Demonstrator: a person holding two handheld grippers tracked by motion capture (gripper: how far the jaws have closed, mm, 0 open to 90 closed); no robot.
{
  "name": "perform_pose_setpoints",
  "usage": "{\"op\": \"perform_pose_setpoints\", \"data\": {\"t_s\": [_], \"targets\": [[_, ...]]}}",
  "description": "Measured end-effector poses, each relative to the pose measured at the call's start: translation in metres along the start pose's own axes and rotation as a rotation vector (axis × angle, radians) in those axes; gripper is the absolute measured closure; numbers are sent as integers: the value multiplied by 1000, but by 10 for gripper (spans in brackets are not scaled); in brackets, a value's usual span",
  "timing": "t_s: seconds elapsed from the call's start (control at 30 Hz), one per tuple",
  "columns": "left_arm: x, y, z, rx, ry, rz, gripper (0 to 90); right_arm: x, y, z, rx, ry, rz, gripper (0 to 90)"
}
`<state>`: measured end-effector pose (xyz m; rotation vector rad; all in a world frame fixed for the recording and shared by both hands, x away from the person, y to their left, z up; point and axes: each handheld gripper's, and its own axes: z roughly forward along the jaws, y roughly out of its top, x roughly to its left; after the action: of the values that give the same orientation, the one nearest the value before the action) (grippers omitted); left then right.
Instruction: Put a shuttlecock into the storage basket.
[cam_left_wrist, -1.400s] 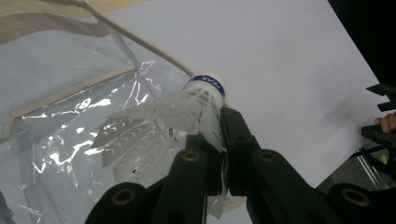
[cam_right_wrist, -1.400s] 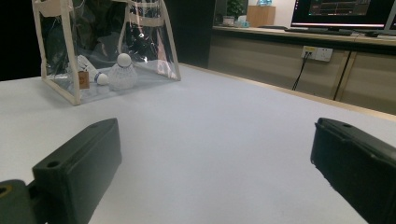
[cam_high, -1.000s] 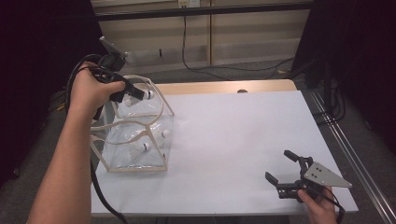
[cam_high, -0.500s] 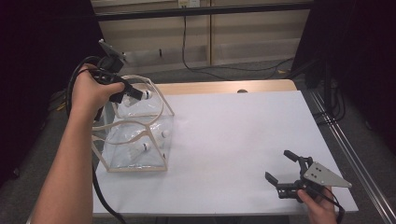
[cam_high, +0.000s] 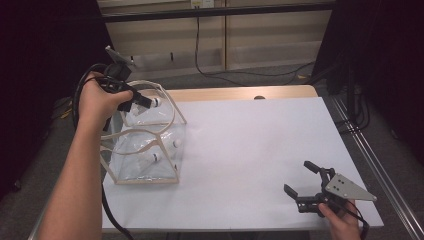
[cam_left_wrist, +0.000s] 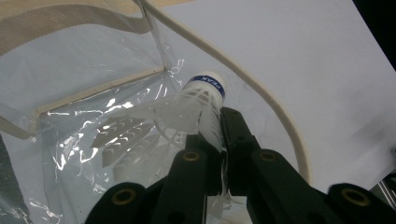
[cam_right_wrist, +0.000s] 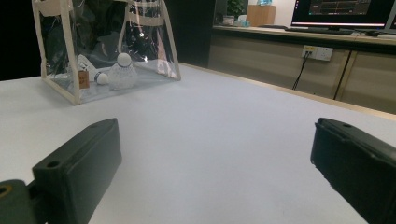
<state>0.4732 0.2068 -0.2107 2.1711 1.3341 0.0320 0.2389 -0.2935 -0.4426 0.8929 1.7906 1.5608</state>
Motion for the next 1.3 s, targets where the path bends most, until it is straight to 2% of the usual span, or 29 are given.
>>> {"op": "perform_pose_setpoints", "data": {"t_s": [0.2, 0.33, 0.37, 1.3], "targets": [[4, -1, 5, 7, 5, -5, 877, 0, 0, 0, 2, 2, -3, 14], [7, -2, 8, -4, 10, -23, 877, 0, 0, 0, 1, 1, -3, 14], [7, -2, 8, -1, 10, -15, 877, -1, 0, 0, 3, 2, -3, 14], [20, -5, 28, -13, 36, -47, 870, 0, 0, 0, 1, 3, 5, 14]]}}
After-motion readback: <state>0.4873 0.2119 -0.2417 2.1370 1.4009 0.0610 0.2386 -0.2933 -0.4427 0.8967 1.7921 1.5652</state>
